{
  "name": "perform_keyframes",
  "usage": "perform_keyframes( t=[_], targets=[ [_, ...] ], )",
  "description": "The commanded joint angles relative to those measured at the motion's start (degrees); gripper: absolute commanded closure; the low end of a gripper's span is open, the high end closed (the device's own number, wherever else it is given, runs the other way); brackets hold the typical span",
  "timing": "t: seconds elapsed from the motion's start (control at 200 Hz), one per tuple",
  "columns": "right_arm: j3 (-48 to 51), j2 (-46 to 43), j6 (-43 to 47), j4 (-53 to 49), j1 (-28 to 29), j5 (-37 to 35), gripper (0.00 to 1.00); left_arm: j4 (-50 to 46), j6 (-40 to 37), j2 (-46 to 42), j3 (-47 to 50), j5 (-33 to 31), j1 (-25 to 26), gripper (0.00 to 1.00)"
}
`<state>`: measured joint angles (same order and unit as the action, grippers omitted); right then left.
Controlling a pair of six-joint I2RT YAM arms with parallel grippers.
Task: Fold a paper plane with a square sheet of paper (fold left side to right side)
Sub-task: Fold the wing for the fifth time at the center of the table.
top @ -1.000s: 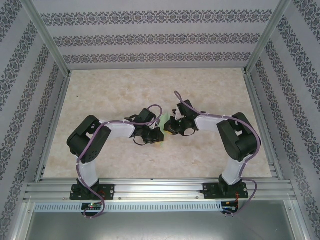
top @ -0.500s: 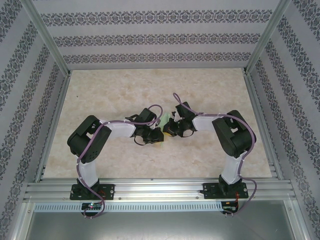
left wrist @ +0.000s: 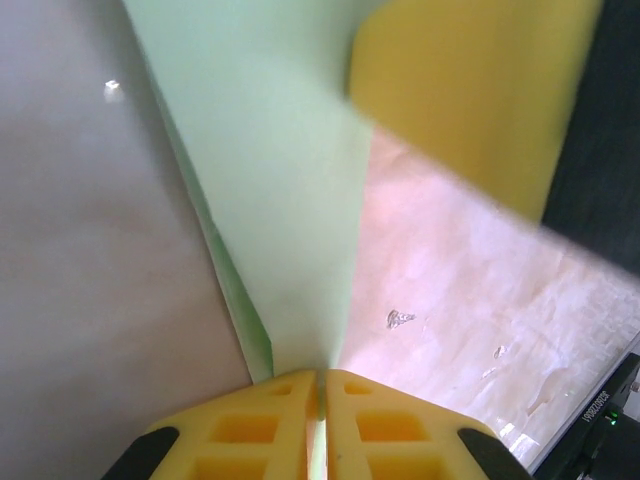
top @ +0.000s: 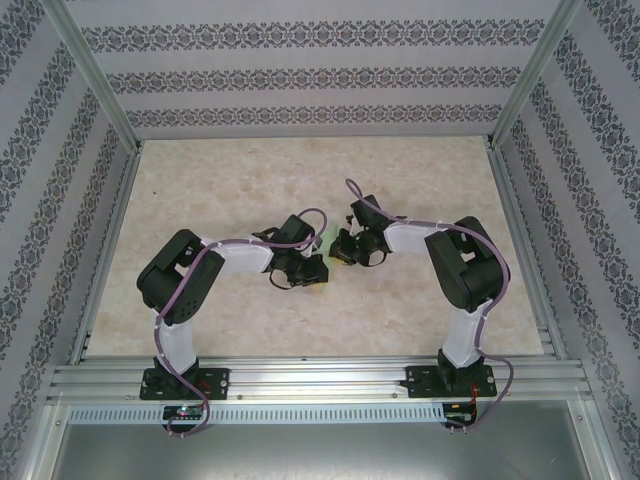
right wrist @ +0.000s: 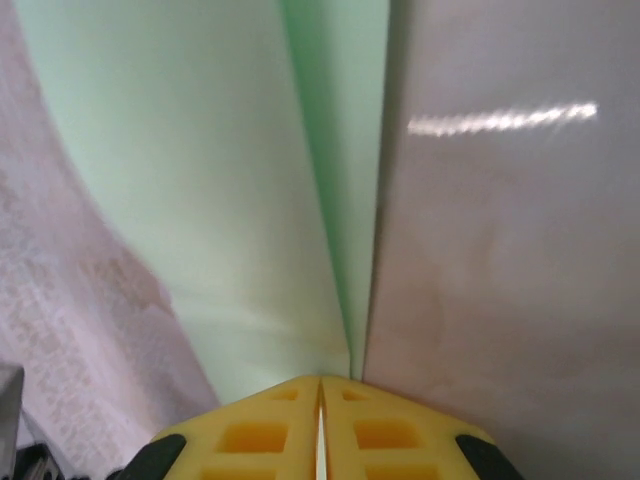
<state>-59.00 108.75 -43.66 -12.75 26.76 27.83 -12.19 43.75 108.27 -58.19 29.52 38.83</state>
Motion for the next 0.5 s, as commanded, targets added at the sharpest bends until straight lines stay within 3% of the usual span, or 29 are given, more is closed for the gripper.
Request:
perform_keyframes(
  t=[0.0, 0.495],
  targets=[
    [-2.11, 1.79, 2.16, -1.20, -1.48, -5.33, 0.89, -6.18, -2.00, 3.63, 0.76, -2.39, 1.78, 0.87],
    [-7.73, 3.75, 5.79, -4.39, -4.62, -7.57, 0.88, -6.87, -2.54, 4.06, 0.16, -2.40, 2.02, 0.87]
  ],
)
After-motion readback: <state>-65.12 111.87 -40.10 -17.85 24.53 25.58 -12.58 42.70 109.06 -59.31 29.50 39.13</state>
